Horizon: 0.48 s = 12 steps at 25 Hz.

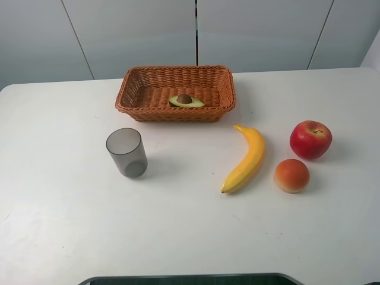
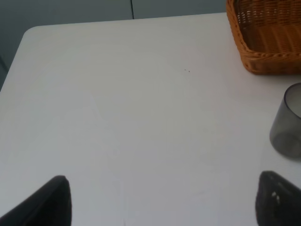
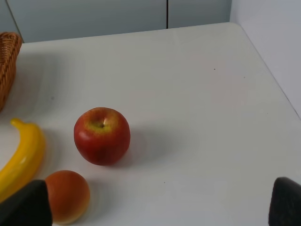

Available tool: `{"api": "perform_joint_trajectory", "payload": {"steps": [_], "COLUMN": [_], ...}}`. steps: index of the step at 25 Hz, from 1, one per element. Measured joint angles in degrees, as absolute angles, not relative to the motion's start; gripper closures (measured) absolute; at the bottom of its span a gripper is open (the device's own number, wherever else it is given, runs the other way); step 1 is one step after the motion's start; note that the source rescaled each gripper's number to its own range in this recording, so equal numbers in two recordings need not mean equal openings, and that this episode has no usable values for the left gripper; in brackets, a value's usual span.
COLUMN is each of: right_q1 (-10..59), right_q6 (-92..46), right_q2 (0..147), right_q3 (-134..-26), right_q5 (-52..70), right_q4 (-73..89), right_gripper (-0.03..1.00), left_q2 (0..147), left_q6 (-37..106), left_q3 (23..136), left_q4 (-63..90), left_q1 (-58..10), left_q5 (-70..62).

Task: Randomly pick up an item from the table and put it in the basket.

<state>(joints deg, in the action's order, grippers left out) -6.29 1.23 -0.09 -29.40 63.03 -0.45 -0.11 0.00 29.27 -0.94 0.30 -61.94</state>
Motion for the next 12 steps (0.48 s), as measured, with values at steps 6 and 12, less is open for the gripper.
{"api": "perform_joint_trajectory", "payload": {"steps": [6, 12], "right_q1": [-6.29, -6.29], "right_q6": [1.23, 1.23], "right_q2": [-0.09, -0.09], "right_q3": [-29.40, -29.40], "right_q5": [63.03, 63.03], "right_q4": [-0.45, -0.45], "right_gripper": [-0.03, -0.03], "left_q2": [-0.11, -0.11], "left_q6": [0.00, 0.00], "left_q3": [29.27, 29.27], "left_q4": [-0.94, -0.94], "left_q1": [0.30, 0.30], "left_q5": [-61.94, -61.94]}}
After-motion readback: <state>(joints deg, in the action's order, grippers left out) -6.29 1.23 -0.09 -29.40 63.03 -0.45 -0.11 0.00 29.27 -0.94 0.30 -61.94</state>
